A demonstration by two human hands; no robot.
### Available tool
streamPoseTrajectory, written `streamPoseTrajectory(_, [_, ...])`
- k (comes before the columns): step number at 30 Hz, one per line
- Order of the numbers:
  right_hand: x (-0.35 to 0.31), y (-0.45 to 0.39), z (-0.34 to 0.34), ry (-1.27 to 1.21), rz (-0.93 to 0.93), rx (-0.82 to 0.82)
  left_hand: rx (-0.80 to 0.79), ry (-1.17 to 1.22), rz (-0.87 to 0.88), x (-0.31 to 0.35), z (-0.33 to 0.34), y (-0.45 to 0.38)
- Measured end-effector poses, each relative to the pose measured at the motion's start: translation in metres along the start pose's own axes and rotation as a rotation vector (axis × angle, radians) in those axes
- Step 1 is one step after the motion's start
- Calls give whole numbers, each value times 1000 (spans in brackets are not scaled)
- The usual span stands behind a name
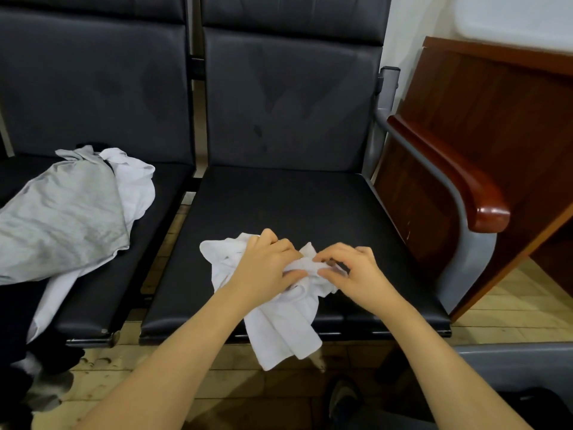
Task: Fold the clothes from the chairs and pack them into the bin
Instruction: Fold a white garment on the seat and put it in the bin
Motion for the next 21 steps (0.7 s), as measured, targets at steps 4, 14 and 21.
streamPoseTrajectory(4, [3,4,6,47,36,-90,53,139,-99,-4,1,-6])
streamPoseTrajectory(14, [-17,-2,-12,157,-106,163,34,609,-413,-20,-17,-12])
streamPoseTrajectory(21, [-33,-2,-14,-29,-47,126,-19,401,-289,-31,-29,7])
Point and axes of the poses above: each hand's wrist, its own y-axis away from the middle knuckle, its own z-axis out of the palm, x = y × z, the point moved 3 cm from there along -y, towards the middle knuckle, and after that the axes turned 4 degrees about z, right-handed, at the moved point
